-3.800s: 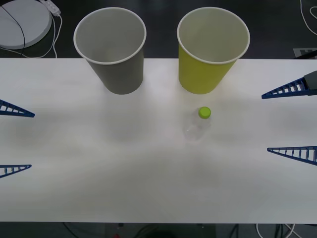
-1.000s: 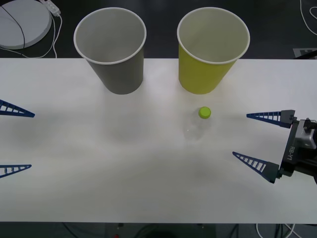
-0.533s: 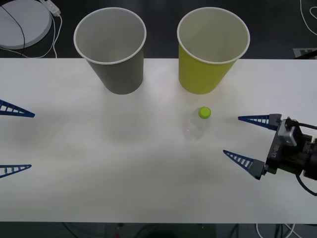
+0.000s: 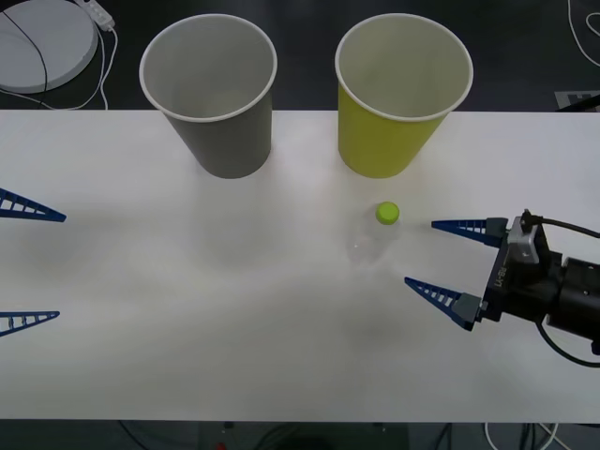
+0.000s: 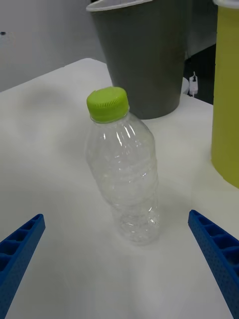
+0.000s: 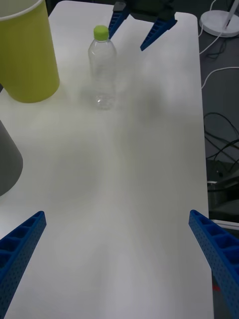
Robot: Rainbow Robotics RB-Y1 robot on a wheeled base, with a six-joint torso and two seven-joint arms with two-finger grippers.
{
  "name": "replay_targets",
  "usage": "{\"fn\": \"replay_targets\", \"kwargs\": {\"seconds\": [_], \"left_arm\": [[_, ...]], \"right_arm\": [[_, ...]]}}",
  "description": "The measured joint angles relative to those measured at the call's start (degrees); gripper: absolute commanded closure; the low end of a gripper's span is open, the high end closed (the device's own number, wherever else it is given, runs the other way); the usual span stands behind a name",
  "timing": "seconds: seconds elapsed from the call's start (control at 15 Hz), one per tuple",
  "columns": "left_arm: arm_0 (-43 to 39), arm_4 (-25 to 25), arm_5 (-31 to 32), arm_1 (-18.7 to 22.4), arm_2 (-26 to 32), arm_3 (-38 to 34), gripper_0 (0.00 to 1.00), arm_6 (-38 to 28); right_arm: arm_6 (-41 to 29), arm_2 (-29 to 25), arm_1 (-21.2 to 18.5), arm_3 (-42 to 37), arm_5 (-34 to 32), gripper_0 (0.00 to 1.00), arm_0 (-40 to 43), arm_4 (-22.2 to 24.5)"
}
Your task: Put the can into the green bin and the plastic bottle into the gray bin
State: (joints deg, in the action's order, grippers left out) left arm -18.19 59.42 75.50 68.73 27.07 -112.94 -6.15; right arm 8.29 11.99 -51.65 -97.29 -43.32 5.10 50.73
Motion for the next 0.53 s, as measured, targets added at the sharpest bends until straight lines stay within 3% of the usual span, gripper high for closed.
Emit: {"fn": "replay_targets", "kwargs": {"seconds": [0.53], "left_arm": [[0.0, 0.0, 0.0, 0.0, 0.0, 0.0, 0.0, 0.0]], "right_arm": [[0.2, 0.8, 3.1, 0.1, 2.9, 0.0, -3.6, 4.0]]}}
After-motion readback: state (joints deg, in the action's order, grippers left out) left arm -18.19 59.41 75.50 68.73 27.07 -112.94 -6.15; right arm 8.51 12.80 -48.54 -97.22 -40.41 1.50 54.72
